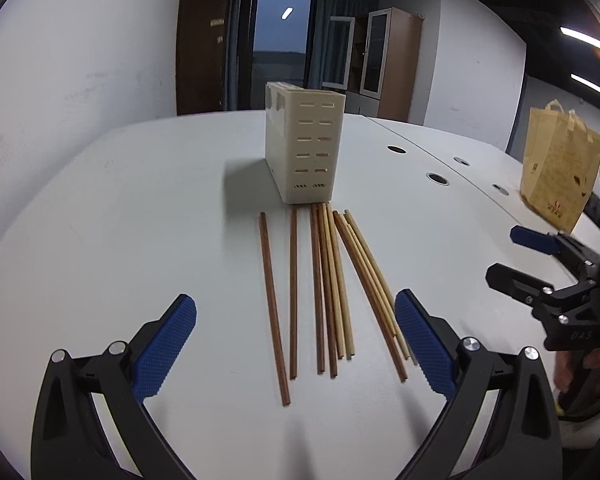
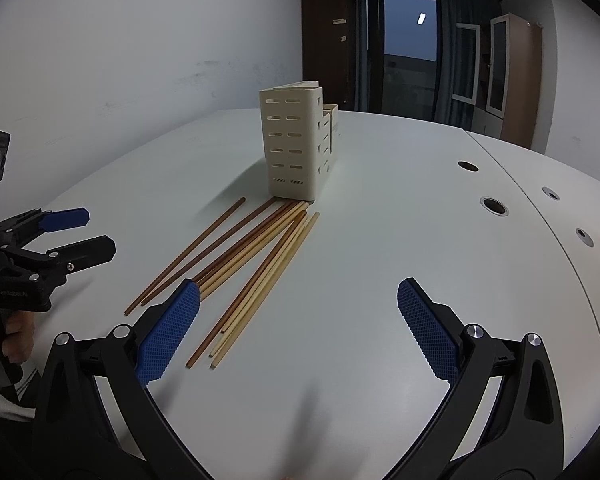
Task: Organize utensils
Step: 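Lower the left tool toward a dark brown chopstick while the right tool lowers toward a light one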
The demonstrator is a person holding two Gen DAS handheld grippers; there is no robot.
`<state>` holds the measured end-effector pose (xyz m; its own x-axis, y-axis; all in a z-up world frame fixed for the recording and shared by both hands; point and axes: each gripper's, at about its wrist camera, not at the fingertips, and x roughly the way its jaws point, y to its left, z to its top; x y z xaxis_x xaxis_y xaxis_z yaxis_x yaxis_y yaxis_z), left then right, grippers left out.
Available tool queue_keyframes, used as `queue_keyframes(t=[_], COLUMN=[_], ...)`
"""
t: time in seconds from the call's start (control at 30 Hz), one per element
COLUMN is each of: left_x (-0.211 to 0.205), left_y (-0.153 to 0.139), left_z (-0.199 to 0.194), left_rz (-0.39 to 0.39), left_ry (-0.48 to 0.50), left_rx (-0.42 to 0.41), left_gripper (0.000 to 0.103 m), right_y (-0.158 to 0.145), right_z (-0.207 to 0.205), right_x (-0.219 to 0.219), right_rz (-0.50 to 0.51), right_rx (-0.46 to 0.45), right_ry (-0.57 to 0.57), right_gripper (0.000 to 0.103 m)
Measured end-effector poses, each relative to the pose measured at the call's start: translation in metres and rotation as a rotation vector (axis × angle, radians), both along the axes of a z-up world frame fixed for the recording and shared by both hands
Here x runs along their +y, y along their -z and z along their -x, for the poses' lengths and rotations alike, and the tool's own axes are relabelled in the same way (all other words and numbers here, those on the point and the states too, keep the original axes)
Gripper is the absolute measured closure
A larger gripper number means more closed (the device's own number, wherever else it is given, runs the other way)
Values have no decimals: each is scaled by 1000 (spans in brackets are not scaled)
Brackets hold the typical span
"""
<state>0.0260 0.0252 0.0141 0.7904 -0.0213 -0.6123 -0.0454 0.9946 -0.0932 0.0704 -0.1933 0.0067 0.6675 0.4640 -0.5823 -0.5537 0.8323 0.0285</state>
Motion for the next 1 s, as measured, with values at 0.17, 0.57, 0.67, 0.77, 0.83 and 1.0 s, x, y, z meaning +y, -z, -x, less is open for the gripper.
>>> queue_keyframes(t=[0.17,0.57,0.67,0.77,0.83,1.0], left_x=[5,11,14,20,23,25], left_y=[-3,-4,-6,-5,-3,0], left_z=[-14,-68,-83,-99,-109,-128], left_rz=[-18,-94,-101,-98,-88,-95], left_ry=[-17,23,31,23,21,26], left_rx=[21,101,114,139,166,214], left_gripper=[5,5,5,5,5,10], right_y=[-2,2,-1,-4,-5,0], right_z=[-23,-75,-87,-100,-108,-129], right_x=[3,20,25,31,35,43], right_rz=[20,52,60,78,80,92], right_rx=[38,134,142,172,195,221], right_ry=[9,4,4,8,3,17], right_gripper=[8,8,8,8,8,9])
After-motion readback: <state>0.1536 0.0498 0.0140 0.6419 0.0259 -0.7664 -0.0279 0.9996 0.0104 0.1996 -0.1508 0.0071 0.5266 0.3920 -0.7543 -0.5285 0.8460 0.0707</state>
